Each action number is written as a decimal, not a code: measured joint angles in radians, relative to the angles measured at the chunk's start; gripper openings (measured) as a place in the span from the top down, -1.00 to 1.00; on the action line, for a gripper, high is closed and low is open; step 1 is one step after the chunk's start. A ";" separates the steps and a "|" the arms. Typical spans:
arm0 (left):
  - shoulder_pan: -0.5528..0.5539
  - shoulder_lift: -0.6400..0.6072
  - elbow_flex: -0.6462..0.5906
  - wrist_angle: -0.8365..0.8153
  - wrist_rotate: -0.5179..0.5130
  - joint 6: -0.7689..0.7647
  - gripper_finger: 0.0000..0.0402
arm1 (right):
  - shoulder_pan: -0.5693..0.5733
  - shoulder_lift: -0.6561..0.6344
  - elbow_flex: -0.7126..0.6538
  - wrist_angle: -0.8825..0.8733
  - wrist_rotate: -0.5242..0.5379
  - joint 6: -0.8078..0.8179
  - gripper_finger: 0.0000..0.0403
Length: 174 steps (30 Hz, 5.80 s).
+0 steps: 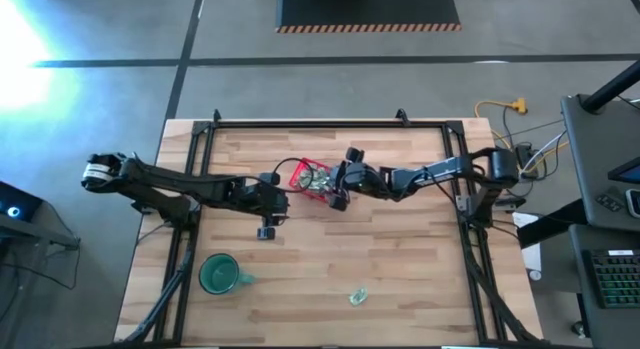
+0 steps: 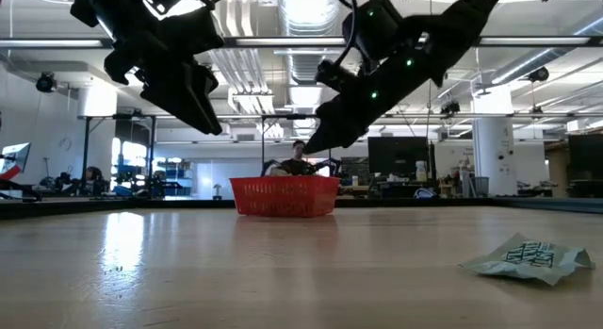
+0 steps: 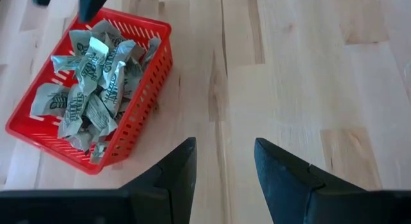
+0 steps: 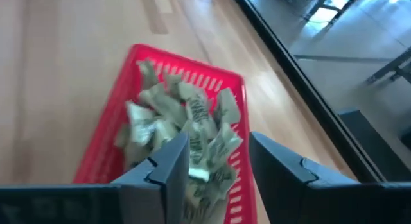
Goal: Pick and place items into bin
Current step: Put the stevia packet into the red bin
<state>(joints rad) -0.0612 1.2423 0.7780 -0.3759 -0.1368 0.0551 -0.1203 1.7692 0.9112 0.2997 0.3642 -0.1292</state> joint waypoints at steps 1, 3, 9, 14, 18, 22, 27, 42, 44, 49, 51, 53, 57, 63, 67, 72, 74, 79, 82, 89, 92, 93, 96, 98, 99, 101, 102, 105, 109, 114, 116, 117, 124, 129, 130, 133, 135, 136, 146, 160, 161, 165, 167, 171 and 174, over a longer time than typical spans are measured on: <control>0.000 0.000 0.000 0.000 0.000 0.000 0.30 | 0.008 -0.018 0.000 -0.027 0.000 -0.005 0.24; 0.000 0.000 0.000 0.000 0.000 0.000 0.30 | 0.025 -0.053 0.000 -0.087 -0.001 -0.009 0.25; 0.000 0.000 0.000 0.001 0.000 0.001 0.30 | 0.087 -0.173 0.000 -0.295 -0.113 0.031 0.30; 0.000 0.000 0.000 0.002 0.000 0.002 0.30 | 0.144 -0.215 -0.009 -0.399 -0.468 0.161 0.34; 0.000 0.000 0.000 0.017 0.000 0.003 0.30 | 0.225 -0.201 -0.028 -0.391 -0.638 0.233 0.37; 0.000 0.000 0.000 0.035 0.000 0.003 0.30 | 0.315 -0.185 -0.040 -0.391 -0.646 0.303 0.39; 0.000 0.000 0.000 0.037 0.000 0.002 0.30 | 0.416 -0.173 -0.045 -0.382 -0.635 0.417 0.39; -0.001 0.000 0.000 0.066 0.000 0.002 0.30 | 0.597 -0.012 -0.046 -0.266 -0.492 0.610 0.43; 0.000 0.000 0.000 0.071 0.000 0.002 0.30 | 0.607 0.010 -0.046 -0.261 -0.492 0.628 0.43; 0.000 0.001 0.000 0.081 0.000 0.001 0.30 | 0.614 0.053 -0.045 -0.254 -0.493 0.660 0.46; 0.000 0.001 0.000 0.081 0.000 0.001 0.30 | 0.617 0.067 -0.043 -0.241 -0.492 0.680 0.47; 0.000 0.001 0.000 0.083 0.000 0.001 0.30 | 0.620 0.082 -0.041 -0.216 -0.491 0.693 0.48; 0.000 0.001 0.000 0.084 0.000 0.001 0.30 | 0.624 0.096 -0.040 -0.193 -0.491 0.698 0.50; 0.000 0.001 0.000 0.084 0.000 0.001 0.30 | 0.635 0.096 -0.040 -0.206 -0.436 0.688 0.55; 0.000 0.001 0.000 0.084 0.001 0.001 0.30 | 0.647 0.095 -0.039 -0.240 -0.389 0.668 0.57; 0.000 0.001 0.000 0.083 0.000 0.000 0.30 | 0.666 0.094 -0.039 -0.272 -0.328 0.643 0.58; 0.000 0.001 0.000 0.083 0.000 0.000 0.30 | 0.672 0.093 -0.039 -0.295 -0.290 0.642 0.58; 0.000 0.000 0.000 0.083 0.000 0.000 0.30 | 0.676 0.078 -0.040 -0.368 -0.163 0.645 0.61; 0.000 0.001 0.000 0.083 0.000 0.000 0.30 | 0.675 0.060 -0.043 -0.410 -0.105 0.646 0.64; 0.000 0.001 0.000 0.083 0.001 0.001 0.30 | 0.674 0.024 -0.045 -0.510 -0.024 0.650 0.64; 0.000 0.001 0.000 0.085 0.001 0.001 0.30 | 0.673 0.020 -0.045 -0.528 -0.016 0.651 0.59; -0.001 0.001 0.000 0.084 0.001 0.001 0.30 | 0.673 0.020 -0.045 -0.529 -0.017 0.652 0.56; -0.001 0.001 0.000 0.084 0.001 0.001 0.30 | 0.673 0.020 -0.042 -0.532 -0.017 0.652 0.47; -0.001 0.001 0.000 0.084 0.000 0.001 0.30 | 0.673 0.020 -0.040 -0.533 -0.017 0.652 0.40; -0.001 0.001 0.000 0.084 0.001 0.001 0.30 | 0.673 0.020 -0.039 -0.533 -0.017 0.652 0.36; -0.001 0.001 0.000 0.084 0.001 0.001 0.30 | 0.673 0.020 -0.037 -0.532 -0.019 0.652 0.29; -0.001 0.001 0.000 0.084 0.001 0.001 0.30 | 0.673 0.020 -0.036 -0.531 -0.021 0.652 0.26; -0.001 0.001 0.000 0.084 0.001 0.001 0.30 | 0.673 0.020 -0.032 -0.528 -0.051 0.652 0.18; -0.001 0.001 0.000 0.084 0.001 0.001 0.30 | 0.673 0.014 -0.028 -0.531 -0.079 0.650 0.12; 0.000 0.001 0.000 0.084 0.001 0.001 0.30 | 0.673 -0.024 -0.032 -0.541 -0.087 0.649 0.07; 0.000 0.001 0.000 0.084 0.000 0.001 0.30 | 0.673 -0.049 -0.033 -0.536 -0.085 0.648 0.07; 0.000 0.001 0.000 0.084 0.001 0.001 0.30 | 0.673 -0.057 -0.034 -0.536 -0.084 0.648 0.07; 0.000 0.001 0.000 0.084 0.001 0.001 0.30 | 0.673 -0.050 -0.034 -0.506 -0.097 0.650 0.07; 0.000 0.001 0.000 0.085 0.001 0.001 0.30 | 0.674 -0.030 -0.038 -0.479 -0.121 0.650 0.07; 0.000 0.001 0.000 0.088 0.001 0.001 0.30 | 0.674 -0.031 -0.038 -0.476 -0.123 0.651 0.07; 0.000 0.001 0.000 0.089 0.001 0.001 0.30 | 0.674 -0.031 -0.044 -0.474 -0.127 0.653 0.07; 0.000 0.001 0.000 0.088 0.001 0.001 0.30 | 0.674 -0.031 -0.044 -0.469 -0.128 0.653 0.07; 0.000 0.001 0.000 0.088 0.001 0.001 0.30 | 0.674 -0.031 -0.045 -0.465 -0.129 0.654 0.07; 0.000 0.001 0.000 0.090 0.001 0.001 0.30 | 0.674 -0.031 -0.069 -0.466 -0.129 0.710 0.07; 0.000 0.001 0.000 0.091 0.001 0.001 0.30 | 0.674 -0.033 -0.097 -0.462 -0.126 0.760 0.07; 0.000 0.001 0.000 0.092 0.000 0.001 0.30 | 0.674 -0.033 -0.097 -0.461 -0.126 0.763 0.07; 0.000 0.001 0.000 0.092 0.001 0.001 0.30 | 0.674 -0.033 -0.097 -0.461 -0.121 0.764 0.07; 0.000 0.001 0.000 0.092 0.001 0.001 0.30 | 0.675 -0.033 -0.098 -0.464 -0.107 0.763 0.08; -0.001 0.001 0.000 0.092 0.001 0.001 0.30 | 0.675 -0.033 -0.098 -0.467 -0.101 0.757 0.15; -0.001 0.001 0.000 0.092 0.001 0.001 0.30 | 0.674 -0.033 -0.098 -0.468 -0.099 0.755 0.26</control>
<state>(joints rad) -0.0620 1.2430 0.7780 -0.2844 -0.1361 0.0559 0.5541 1.7363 0.8129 -0.1686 0.2655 0.6258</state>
